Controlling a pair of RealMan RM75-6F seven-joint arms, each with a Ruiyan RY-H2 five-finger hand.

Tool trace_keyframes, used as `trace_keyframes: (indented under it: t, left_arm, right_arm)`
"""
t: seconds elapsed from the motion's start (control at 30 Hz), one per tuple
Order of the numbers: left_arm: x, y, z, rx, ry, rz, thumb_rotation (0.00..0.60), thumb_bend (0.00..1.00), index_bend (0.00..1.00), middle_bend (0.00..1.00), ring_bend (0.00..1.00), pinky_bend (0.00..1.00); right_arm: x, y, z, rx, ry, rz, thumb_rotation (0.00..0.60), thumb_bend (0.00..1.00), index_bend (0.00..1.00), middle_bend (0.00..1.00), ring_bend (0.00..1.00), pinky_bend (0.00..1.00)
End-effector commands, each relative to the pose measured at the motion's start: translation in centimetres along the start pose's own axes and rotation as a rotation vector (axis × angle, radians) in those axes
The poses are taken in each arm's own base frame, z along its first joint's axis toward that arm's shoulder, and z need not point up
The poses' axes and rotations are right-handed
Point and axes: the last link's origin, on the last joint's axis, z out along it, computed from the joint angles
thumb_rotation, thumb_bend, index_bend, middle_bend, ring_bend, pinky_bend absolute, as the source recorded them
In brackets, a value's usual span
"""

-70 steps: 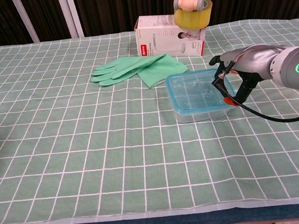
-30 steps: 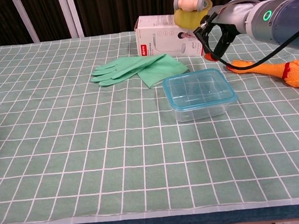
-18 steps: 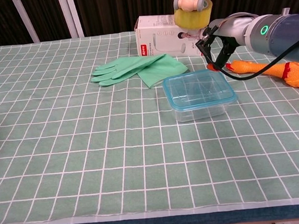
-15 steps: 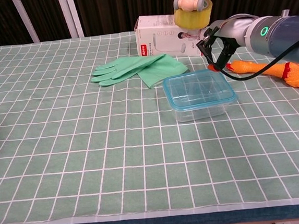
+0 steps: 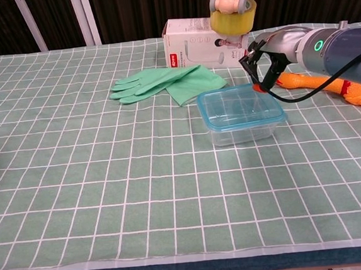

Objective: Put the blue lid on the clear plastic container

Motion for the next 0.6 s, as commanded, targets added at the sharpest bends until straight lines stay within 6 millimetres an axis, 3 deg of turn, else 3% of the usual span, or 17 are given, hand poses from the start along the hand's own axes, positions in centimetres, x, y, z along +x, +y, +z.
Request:
trace_keyframes:
  t: [0.03,0.6]
  left_arm:
    - [0.0,0.0,0.0,0.0,0.001,0.0,0.6,0.76,0.1,0.0,0.0,0.0]
    - [0.0,-0.1,0.1,0.004,0.0,0.002,0.6,0.76,0.1,0.0,0.0,0.0]
  right_arm:
    - [-0.1,-0.1,0.0,0.002,-0.003,-0.002,0.6,0.55,0.61,0.0,0.0,0.0]
    - [-1.3,-0.3,0.4,0.007,-0.043,-0.038,0.6,0.55,0.61,0.0,0.0,0.0]
